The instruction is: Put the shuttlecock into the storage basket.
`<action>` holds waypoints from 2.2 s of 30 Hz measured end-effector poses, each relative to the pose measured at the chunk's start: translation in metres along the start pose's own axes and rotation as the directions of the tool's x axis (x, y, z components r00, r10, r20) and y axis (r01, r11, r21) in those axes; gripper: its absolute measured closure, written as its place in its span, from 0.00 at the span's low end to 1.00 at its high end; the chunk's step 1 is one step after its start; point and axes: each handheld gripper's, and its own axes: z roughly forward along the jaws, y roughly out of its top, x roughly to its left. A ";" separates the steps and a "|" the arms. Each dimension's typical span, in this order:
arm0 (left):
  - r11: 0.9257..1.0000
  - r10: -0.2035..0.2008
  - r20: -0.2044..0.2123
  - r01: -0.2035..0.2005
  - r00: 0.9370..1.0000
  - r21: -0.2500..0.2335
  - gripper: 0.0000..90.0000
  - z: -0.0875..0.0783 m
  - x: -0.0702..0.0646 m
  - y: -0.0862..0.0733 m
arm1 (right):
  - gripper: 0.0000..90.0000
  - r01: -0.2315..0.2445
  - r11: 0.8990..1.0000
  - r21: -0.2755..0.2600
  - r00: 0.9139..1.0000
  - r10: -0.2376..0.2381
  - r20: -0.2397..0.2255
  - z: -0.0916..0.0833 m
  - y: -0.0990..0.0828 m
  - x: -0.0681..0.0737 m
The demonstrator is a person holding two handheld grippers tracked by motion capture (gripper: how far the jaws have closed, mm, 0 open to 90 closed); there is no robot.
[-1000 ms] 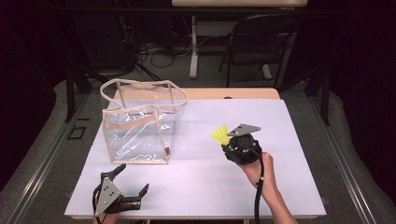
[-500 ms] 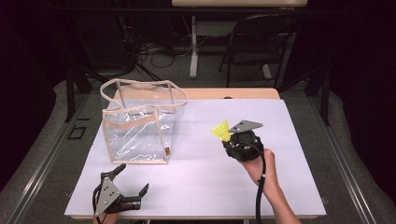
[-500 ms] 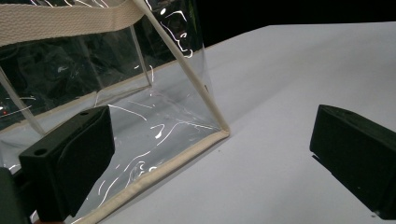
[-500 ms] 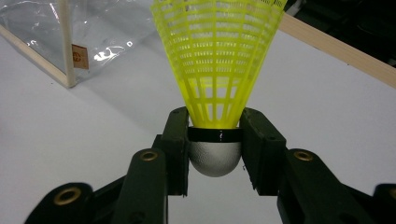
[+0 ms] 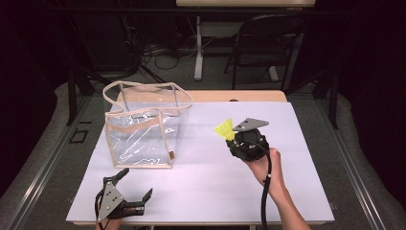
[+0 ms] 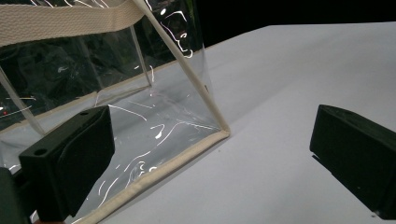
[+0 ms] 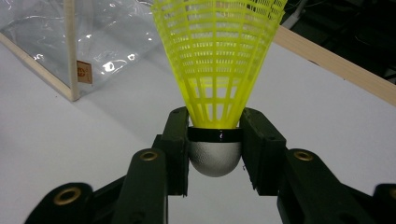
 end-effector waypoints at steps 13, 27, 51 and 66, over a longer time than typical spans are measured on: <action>1.000 0.003 0.000 -0.003 1.000 0.001 0.00 0.000 0.000 0.000 | 0.71 0.002 1.000 -0.015 1.000 -0.002 -0.009 0.001 0.011 -0.001; 1.000 0.000 0.002 0.000 1.000 -0.001 0.00 0.000 0.000 0.000 | 0.71 0.007 1.000 -0.022 1.000 -0.008 -0.025 0.007 0.021 -0.001; 1.000 -0.003 0.002 0.003 1.000 -0.006 0.00 0.000 0.000 0.000 | 0.71 0.018 0.999 -0.027 0.999 -0.019 -0.032 0.016 0.038 -0.001; 1.000 0.000 0.000 0.000 1.000 -0.003 0.00 0.001 -0.001 -0.001 | 0.71 0.032 0.998 -0.046 0.999 -0.033 -0.037 0.018 0.051 0.002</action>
